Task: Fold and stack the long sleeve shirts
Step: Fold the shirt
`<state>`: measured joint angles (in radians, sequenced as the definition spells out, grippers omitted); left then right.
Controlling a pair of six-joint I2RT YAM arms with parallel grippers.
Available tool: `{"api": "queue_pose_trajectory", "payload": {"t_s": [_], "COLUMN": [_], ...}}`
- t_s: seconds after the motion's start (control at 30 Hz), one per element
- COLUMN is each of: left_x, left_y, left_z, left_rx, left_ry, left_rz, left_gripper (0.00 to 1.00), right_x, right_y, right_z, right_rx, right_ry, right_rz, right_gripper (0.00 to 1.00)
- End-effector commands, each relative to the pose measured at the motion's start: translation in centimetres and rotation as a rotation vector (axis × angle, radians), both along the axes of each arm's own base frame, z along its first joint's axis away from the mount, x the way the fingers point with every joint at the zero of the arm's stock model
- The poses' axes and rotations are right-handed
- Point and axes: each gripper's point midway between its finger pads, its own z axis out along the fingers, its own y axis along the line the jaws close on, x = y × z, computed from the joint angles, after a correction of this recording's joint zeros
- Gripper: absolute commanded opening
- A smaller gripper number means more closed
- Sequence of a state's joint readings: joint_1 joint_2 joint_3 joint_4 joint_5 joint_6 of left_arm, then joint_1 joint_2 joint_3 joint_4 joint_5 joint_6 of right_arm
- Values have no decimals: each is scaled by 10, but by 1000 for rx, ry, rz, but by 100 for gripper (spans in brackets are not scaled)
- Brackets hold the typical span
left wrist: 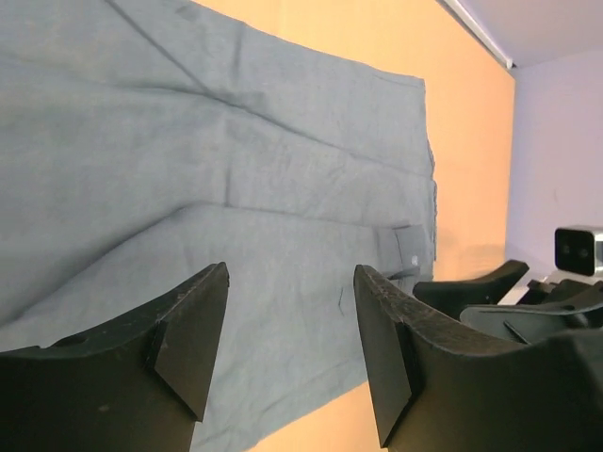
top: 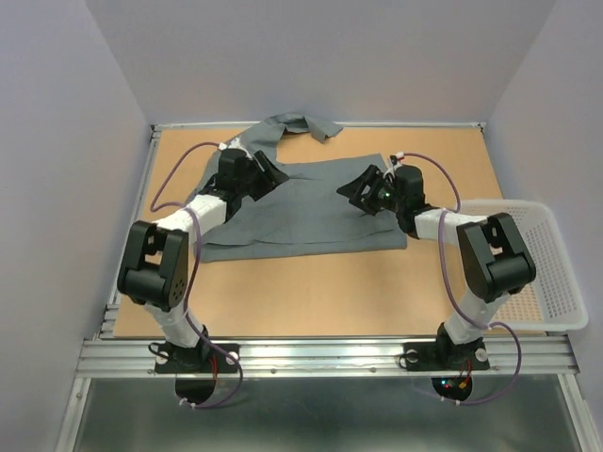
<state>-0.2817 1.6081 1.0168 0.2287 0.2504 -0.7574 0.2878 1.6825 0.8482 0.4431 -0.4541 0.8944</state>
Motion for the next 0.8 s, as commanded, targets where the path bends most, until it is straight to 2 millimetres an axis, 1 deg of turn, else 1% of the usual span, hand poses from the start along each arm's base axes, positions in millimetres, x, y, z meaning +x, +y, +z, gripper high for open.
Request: {"api": "queue_pose_trajectory", "payload": {"t_s": [0.0,0.03,0.1,0.13,0.17,0.2,0.23,0.27,0.3,0.37,0.4,0.43,0.47,0.5,0.53,0.57,0.6,0.63,0.67,0.7,0.73,0.77], "left_x": [14,18,20,21,22,22,23,24,26,28,28,29,26,25,24,15,13,8,-4,-10,-17,-29], "left_y": [-34,-39,-42,-43,-43,-42,-41,-39,-37,-35,-34,-33,-31,-29,-23,-17,-8,-1,9,14,20,28], "left_z": [-19,-36,-54,-69,-73,-83,-87,-90,-92,-89,-86,-73,-68,-59,-35,-36,-14,-11,-22,-21,-13,-26], "left_rx": [-32,-44,-51,-50,-53,-44,-41,-35,-27,-19,-17,-19,-12,-6,3,19,29,35,49,46,35,36], "left_ry": [16,51,84,111,110,122,125,121,118,98,91,63,55,36,-19,-8,-55,-56,-18,-13,-26,18], "left_rz": [-80,-91,-93,-94,-93,-86,-82,-81,-75,-75,-78,-80,-79,-75,-57,-41,-4,20,39,55,70,87], "left_gripper": [67,66,66,66,66,66,66,66,66,66,66,66,66,66,66,67,67,67,67,67,67,67], "right_x": [33,40,43,44,43,41,39,34,32,28,27,24,23,24,24,24,24,24,25,25,24,23], "right_y": [9,10,10,10,8,7,5,2,-1,-6,-8,-10,-8,-8,-8,-9,-11,-12,-15,-15,-15,-14], "right_z": [16,6,-6,-14,-27,-35,-42,-55,-60,-65,-66,-65,-59,-44,-36,-30,-15,-9,-6,-1,8,8], "right_rx": [66,65,65,65,59,52,47,39,33,12,7,8,10,16,16,8,10,5,-11,-16,-21,-38], "right_ry": [-88,-73,-53,-40,-19,-2,14,46,57,55,53,54,38,4,-17,-31,-64,-72,-76,-86,-104,-102], "right_rz": [-25,-32,-41,-45,-55,-59,-69,-78,-83,-90,-92,-91,-76,-72,-68,-68,-70,-72,-76,-72,-65,-47], "right_gripper": [74,74,74,74,74,74,74,74,74,74,74,74,74,74,74,74,74,74,74,74,74,74]}}
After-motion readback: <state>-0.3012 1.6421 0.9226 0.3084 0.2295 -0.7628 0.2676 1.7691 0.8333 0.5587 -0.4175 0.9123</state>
